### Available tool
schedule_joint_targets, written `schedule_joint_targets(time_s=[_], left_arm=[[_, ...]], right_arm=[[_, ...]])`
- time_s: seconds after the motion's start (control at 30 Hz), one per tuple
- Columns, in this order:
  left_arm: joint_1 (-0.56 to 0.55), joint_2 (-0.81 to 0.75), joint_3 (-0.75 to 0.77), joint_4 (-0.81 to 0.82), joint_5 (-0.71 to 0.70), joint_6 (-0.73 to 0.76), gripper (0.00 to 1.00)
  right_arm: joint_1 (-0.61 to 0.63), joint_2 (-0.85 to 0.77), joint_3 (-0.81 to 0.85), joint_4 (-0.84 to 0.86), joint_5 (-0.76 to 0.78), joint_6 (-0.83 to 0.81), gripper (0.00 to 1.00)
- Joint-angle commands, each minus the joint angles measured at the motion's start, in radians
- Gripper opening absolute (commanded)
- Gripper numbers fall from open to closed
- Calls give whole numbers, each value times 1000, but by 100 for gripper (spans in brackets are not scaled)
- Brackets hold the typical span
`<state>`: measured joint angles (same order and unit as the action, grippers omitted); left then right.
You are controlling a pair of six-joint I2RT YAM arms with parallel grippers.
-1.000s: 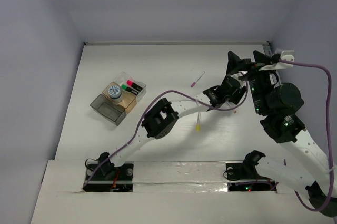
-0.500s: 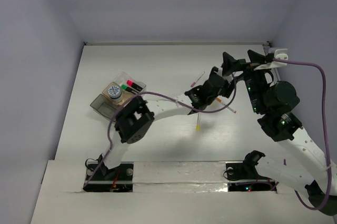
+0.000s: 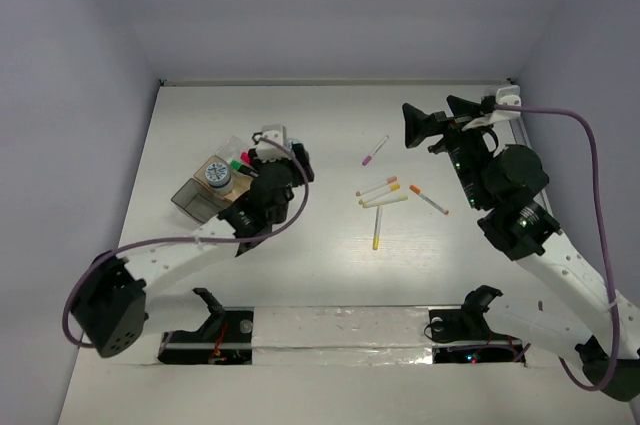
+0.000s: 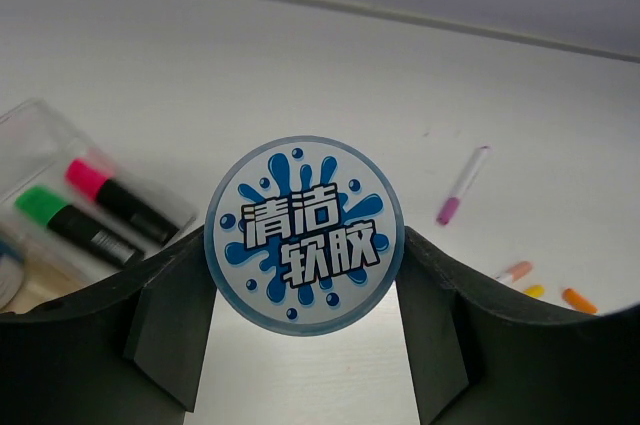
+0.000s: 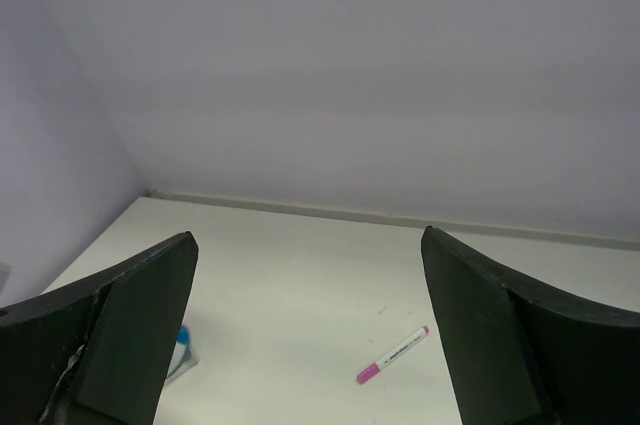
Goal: Sort the stationery into containers
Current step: Pick up the stationery from the center of the board, then place the stationery in the storage box.
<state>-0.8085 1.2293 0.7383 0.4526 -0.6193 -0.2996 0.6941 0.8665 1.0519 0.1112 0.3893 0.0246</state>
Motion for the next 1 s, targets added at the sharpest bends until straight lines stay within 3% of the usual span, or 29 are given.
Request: schedule_joint_targets(time_s=[0.0, 0.3, 0.6, 0.97], left_arm=[[6, -157, -84, -43, -109, -148, 29], [166, -317, -224, -213, -152, -233, 31], [336, -333, -301, -118, -33, -181, 32], [420, -232, -321, -12, 79, -133, 34]], right_arm=[[-4, 17, 39, 10, -58, 34, 99], [-4, 75, 56, -1, -72, 57, 99], [-4, 138, 71, -10, -96, 77, 98], [-4, 230, 99, -11, -115, 81, 98]])
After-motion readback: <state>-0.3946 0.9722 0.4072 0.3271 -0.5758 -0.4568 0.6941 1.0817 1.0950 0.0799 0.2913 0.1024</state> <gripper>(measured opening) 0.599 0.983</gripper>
